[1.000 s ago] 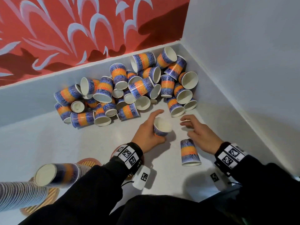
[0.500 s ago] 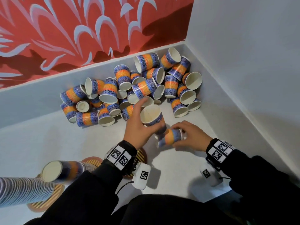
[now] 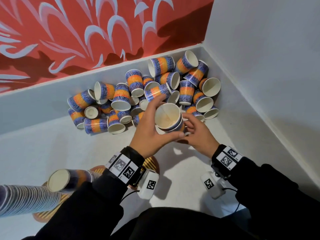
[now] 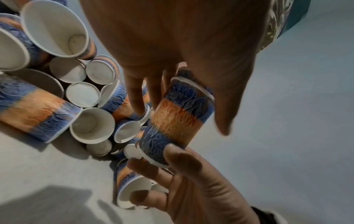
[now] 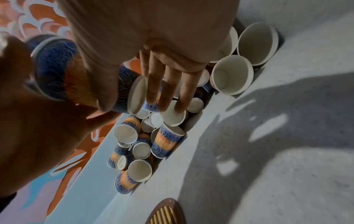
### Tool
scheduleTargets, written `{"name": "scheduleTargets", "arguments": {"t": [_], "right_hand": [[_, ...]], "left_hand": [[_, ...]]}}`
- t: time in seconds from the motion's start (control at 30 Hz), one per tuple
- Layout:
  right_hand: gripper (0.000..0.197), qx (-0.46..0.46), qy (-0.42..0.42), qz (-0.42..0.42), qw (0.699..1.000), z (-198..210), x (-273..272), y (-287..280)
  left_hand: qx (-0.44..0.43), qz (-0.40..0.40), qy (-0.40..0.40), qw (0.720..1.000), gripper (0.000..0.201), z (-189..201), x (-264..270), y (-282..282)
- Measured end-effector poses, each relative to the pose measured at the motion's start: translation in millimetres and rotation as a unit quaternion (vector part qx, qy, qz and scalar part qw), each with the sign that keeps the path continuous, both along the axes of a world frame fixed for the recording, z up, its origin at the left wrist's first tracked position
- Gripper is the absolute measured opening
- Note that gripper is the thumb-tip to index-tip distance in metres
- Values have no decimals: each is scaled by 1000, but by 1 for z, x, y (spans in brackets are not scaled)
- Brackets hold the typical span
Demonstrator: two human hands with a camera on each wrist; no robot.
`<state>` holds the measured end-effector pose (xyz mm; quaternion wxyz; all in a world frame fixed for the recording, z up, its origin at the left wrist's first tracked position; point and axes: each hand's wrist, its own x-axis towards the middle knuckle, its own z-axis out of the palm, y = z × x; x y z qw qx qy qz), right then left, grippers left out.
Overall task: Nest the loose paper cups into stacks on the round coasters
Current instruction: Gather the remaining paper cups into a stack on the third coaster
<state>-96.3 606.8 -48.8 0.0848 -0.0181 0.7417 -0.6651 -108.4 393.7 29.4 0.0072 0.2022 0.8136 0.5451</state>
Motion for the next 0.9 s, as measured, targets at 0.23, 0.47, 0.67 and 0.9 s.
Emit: {"name": "scheduleTargets", "arguments": {"t": [0.23,0.47,0.67,0.9], "right_hand": [[44,50,-137,-200,969,-36,-25,5],[25,-25,-229,-366,902,-52,-65,16],[21,111,-125,-321,932,-35,-50,-4],[6,173,124,-170,962,33,-4,-8]], "left_hand": [[-8,63,-10,998,100,-23,-2,-13],[-5,113,-70,991,86,-40,-5,-30],[-11,124,-98,987,80,-57,-8,-43],[-239,77,-118,961,81,-85,-7,-58]]}}
